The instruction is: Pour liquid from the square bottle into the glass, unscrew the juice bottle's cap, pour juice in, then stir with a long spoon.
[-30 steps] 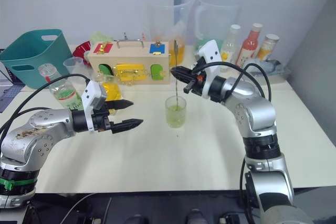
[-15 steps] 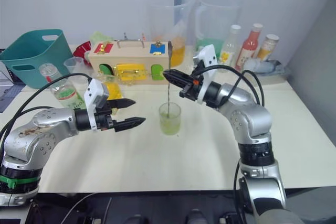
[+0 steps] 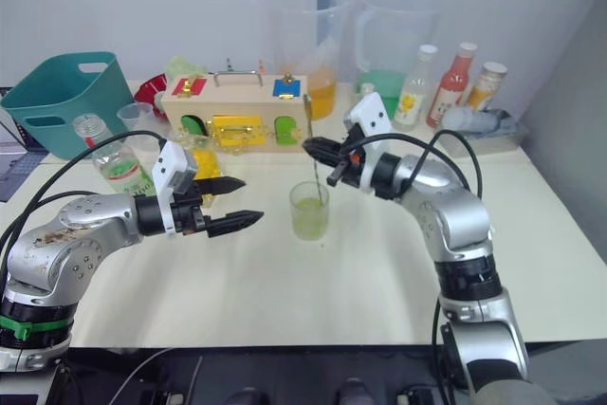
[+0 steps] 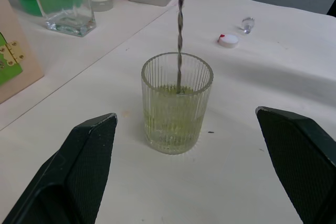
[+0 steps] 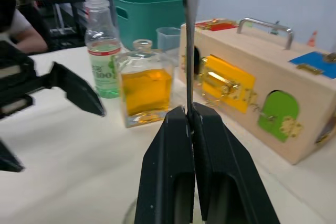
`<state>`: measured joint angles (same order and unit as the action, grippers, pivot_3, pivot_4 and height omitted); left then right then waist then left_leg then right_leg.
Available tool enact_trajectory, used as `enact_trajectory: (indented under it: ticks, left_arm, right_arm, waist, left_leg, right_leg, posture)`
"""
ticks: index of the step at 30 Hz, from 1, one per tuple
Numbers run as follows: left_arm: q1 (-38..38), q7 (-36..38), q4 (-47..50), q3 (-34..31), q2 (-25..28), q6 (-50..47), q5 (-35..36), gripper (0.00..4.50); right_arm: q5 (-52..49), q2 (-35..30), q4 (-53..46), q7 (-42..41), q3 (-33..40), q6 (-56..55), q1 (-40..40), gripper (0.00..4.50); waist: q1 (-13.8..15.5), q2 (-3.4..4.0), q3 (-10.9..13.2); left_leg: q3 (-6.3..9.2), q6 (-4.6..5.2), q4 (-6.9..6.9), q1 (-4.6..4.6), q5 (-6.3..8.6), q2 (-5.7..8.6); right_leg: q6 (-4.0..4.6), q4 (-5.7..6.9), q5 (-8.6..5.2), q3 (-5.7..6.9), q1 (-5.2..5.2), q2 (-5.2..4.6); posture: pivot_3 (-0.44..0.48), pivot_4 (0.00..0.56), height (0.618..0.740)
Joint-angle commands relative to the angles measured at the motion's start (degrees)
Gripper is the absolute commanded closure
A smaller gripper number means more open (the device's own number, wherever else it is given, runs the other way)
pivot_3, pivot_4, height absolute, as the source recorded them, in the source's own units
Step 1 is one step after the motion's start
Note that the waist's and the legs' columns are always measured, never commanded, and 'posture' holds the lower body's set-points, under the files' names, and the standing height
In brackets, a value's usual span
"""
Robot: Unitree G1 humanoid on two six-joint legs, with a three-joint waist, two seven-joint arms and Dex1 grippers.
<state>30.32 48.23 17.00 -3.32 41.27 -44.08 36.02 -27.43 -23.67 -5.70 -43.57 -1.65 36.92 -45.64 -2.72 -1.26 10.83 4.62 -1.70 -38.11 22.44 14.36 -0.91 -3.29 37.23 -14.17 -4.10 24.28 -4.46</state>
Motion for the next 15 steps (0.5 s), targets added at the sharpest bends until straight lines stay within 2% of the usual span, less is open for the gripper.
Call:
enact_trajectory:
  ticks: [1,5,8,12,15]
  left_arm:
    - [0.73,0.18,1.31,-0.79,0.64,0.45,0.06,0.01]
    - [0.69,0.26,1.17,-0.64,0.66,0.65,-0.24,0.01]
    - [0.44,0.32,1.45,-0.32,0.6,0.68,-0.42,0.01]
    - [0.15,0.43,1.79,-0.1,0.59,0.73,-0.5,0.01]
    - [-0.03,0.75,1.28,-0.32,0.88,1.11,-0.78,0.01]
  right_arm:
    - [-1.96,0.37,-3.05,0.25,1.21,0.35,-0.56,4.5]
    - [-1.31,2.95,-3.38,3.55,2.55,-2.36,-1.45,4.5]
    - [4.26,0.88,-1.66,6.14,1.11,-4.35,-3.23,4.5]
    - [3.73,-0.28,-1.32,3.54,-0.25,-2.83,-3.69,4.5]
    - [-0.48,0.92,-3.61,2.1,0.72,0.1,-2.64,4.5]
  waist:
    - [-0.04,0.0,0.0]
    - [-0.04,0.0,0.0]
    - [0.05,0.0,0.0]
    - [0.24,0.0,0.0]
    - [0.14,0.0,0.0]
  left_leg:
    - [0.0,0.0,0.0,-0.01,0.0,0.0]
    - [0.0,0.0,0.0,-0.01,0.0,0.0]
    - [0.0,0.0,0.0,0.0,0.0,0.01]
    - [0.0,-0.02,0.0,0.0,-0.01,0.02]
    - [0.0,-0.02,0.0,0.01,-0.01,0.01]
  right_leg:
    - [0.0,0.0,0.0,0.0,0.0,0.01]
    - [0.0,0.01,0.0,0.0,0.0,0.01]
    - [0.0,0.02,0.0,0.0,0.01,0.0]
    - [0.0,-0.01,0.0,0.01,-0.01,-0.01]
    - [0.0,-0.01,0.0,0.01,0.0,-0.01]
  posture:
    - [0.0,0.15,0.74]
    - [0.0,0.15,0.74]
    - [0.0,0.15,0.74]
    - [0.0,0.15,0.74]
    - [0.0,0.15,0.74]
